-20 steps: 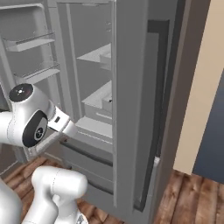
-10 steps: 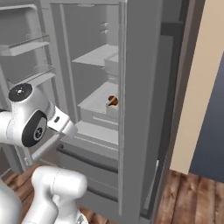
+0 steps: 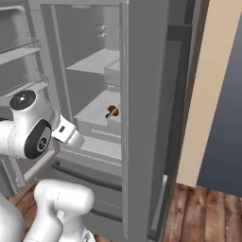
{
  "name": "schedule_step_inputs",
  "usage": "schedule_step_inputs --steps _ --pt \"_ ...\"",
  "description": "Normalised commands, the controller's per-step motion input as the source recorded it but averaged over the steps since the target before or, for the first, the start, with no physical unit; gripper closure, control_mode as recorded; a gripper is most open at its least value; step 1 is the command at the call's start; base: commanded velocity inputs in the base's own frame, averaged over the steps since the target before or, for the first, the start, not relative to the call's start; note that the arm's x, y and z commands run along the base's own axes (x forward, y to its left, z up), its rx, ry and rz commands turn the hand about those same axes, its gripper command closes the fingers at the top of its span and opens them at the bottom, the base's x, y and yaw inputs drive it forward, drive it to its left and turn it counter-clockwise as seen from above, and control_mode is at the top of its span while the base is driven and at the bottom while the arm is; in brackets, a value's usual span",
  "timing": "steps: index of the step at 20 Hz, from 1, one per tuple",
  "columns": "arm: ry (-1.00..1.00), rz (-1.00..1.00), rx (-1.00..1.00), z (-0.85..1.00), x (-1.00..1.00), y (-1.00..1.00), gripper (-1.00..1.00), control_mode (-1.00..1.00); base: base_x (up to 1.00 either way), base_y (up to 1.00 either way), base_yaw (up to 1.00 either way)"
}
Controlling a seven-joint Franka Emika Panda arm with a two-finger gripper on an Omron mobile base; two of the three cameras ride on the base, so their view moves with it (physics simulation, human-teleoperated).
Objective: Gather the carrot and cucumber from the fridge and place them on a tray on the dining counter. Then gather the chicken drumsticks from the fridge and place them on the other tray.
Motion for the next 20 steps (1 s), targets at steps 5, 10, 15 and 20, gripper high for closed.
schedule_step_inputs --steps 5,10,15,20 --pt "0.00 0.00 0.00 0.00 0.00 0.00 -1.00 1.00 0.34 0.23 -0.16" --pt "0.00 0.00 0.00 0.00 0.00 0.00 -1.00 1.00 0.38 0.25 -0.17" --pt "0.00 0.00 0.00 0.00 0.00 0.00 -1.00 1.00 0.40 0.30 -0.17" --pt "0.00 0.00 0.00 0.00 0.00 0.00 -1.00 1.00 0.29 0.31 -0.16"
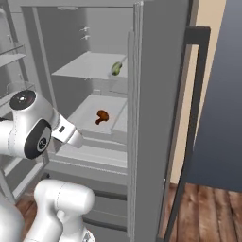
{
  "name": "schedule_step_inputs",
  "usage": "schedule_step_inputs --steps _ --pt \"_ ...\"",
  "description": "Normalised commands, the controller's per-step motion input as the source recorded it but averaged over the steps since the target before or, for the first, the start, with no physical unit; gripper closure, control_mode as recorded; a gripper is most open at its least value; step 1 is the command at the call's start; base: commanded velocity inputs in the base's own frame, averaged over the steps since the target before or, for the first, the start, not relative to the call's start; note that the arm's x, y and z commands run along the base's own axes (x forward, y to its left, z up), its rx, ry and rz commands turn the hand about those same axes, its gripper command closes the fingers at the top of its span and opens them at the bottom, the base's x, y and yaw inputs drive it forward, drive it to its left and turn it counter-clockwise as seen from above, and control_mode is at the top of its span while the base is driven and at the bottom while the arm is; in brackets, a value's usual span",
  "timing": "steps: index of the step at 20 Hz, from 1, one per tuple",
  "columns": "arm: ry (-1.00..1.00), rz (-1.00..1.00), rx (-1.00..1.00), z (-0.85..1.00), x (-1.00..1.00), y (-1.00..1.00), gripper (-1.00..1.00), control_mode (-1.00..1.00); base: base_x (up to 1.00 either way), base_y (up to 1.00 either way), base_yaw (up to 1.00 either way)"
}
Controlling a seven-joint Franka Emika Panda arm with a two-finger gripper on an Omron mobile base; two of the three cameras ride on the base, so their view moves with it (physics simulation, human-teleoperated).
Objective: Gather the carrot and cucumber from the fridge and place them on a tray on the dining counter. Then gather the chicken drumsticks from the fridge and place them on the other tray.
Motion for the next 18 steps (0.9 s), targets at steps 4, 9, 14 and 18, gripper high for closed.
schedule_step_inputs --steps 4,9,14,18 --pt "0.00 0.00 0.00 0.00 0.00 0.00 -1.00 1.00 0.06 0.22 -0.10" --pt "-0.04 -0.01 0.00 0.04 -0.02 -0.03 -1.00 -1.00 0.00 0.00 0.00" --pt "-0.12 0.04 0.00 0.20 -0.05 -0.14 -1.00 -1.00 0.00 0.00 0.00" --pt "0.00 0.03 -0.07 0.46 0.00 -0.04 -1.00 -1.00 0.00 0.00 0.00"
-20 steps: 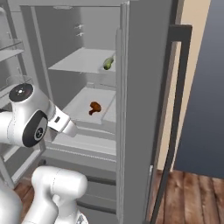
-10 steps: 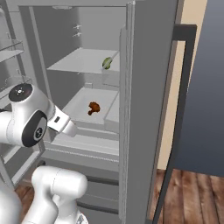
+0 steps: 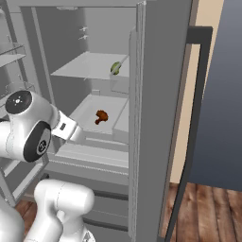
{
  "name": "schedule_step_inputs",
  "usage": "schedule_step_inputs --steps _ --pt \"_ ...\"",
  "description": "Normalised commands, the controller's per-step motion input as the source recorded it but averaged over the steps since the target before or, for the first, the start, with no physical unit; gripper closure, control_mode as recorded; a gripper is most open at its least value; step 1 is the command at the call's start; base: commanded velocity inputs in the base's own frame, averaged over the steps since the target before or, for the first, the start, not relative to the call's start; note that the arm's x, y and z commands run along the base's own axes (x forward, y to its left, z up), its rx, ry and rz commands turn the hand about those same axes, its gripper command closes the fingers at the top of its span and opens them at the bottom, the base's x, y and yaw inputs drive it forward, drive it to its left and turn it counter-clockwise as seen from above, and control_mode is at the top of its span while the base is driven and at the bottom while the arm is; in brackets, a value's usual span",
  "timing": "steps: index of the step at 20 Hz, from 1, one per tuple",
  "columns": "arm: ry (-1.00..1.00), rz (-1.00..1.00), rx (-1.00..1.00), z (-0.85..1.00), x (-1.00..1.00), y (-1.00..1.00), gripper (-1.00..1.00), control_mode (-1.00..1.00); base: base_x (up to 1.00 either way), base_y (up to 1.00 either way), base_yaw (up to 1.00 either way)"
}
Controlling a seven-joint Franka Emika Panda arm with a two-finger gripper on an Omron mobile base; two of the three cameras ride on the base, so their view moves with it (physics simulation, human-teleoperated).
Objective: Gather the carrot and cucumber from the fridge and place them on a tray on the dining counter. Then gather the chicken drumsticks from the fridge and place them on the other tray.
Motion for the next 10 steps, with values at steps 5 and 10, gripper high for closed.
schedule_step_inputs --steps 5,10 --pt "0.10 0.00 -0.23 0.72 0.01 0.02 -1.00 -1.00 0.00 0.00 0.00" --pt "-0.07 0.03 -0.09 0.57 0.01 0.00 -1.00 -1.00 0.00 0.00 0.00"
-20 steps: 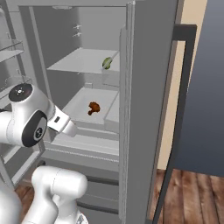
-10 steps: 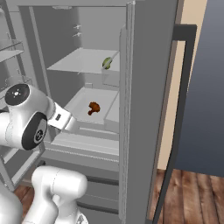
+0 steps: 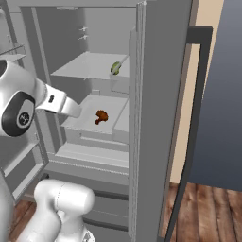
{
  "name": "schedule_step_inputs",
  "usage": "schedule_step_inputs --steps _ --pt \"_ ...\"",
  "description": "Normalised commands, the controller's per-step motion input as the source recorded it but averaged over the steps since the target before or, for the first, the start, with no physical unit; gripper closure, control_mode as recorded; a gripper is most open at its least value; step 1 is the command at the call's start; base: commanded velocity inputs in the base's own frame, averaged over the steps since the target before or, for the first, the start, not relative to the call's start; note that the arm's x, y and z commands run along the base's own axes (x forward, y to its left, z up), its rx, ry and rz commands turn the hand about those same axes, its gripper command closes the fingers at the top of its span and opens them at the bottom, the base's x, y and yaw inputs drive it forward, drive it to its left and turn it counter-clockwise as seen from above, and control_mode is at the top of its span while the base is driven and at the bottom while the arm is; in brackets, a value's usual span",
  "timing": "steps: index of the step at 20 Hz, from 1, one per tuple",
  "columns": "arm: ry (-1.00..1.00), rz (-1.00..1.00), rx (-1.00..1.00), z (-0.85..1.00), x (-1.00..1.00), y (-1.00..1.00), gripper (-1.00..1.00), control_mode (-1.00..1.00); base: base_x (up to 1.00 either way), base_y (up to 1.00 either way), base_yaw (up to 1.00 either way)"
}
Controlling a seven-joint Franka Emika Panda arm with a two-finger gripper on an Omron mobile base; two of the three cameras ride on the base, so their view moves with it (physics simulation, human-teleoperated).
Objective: Gather the carrot and cucumber from the fridge and place them on a tray on the dining counter. Then gather the chicken drumsticks from the fridge and place them on the other tray.
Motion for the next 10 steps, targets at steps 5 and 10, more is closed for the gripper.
schedule_step_inputs --steps 5,10 --pt "-0.04 0.06 -0.02 0.45 0.09 0.00 -1.00 -1.00 0.00 0.00 0.00" --pt "-0.03 0.03 -0.05 0.10 0.36 0.00 -1.00 -1.00 0.00 0.00 0.00"
